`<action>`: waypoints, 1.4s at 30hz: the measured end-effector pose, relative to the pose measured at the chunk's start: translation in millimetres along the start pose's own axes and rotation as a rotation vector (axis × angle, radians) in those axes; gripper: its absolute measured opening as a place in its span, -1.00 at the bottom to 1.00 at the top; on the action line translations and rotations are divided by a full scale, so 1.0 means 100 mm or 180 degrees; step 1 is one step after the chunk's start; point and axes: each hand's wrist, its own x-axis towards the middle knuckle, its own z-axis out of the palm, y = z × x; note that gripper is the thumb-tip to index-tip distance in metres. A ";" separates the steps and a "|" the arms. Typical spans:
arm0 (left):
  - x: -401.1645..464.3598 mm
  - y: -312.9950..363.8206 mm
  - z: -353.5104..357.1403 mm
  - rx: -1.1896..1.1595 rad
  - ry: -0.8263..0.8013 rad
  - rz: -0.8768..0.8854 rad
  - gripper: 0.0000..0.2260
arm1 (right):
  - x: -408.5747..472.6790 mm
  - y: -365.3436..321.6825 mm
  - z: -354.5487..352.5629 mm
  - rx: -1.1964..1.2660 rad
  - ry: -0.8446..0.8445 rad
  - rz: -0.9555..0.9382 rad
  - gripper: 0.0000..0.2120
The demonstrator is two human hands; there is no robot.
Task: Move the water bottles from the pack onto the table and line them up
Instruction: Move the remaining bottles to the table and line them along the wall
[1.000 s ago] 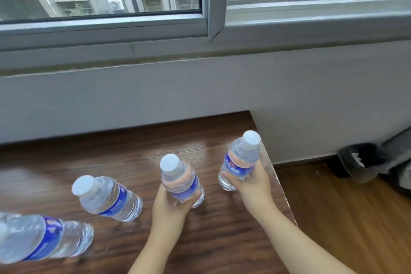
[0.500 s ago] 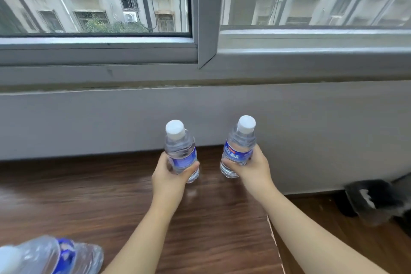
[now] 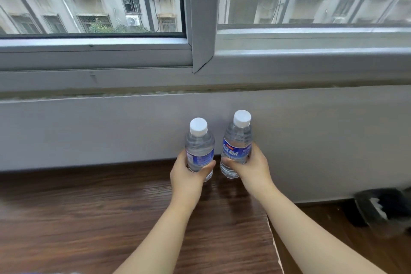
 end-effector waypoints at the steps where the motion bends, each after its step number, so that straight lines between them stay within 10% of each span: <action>1: 0.02 0.00 0.02 0.0013 0.0007 0.0010 -0.62 | 0.01 0.01 0.00 -0.0096 0.0032 -0.0088 -0.55; 35: 0.14 0.02 0.10 0.1392 0.0195 0.0302 -0.54 | 0.06 0.06 -0.09 0.0041 -0.0061 -0.0075 -0.34; 42: 0.09 0.02 0.00 0.0459 -0.0209 0.0105 -0.60 | 0.11 0.08 -0.14 0.0019 -0.0258 -0.0099 -0.29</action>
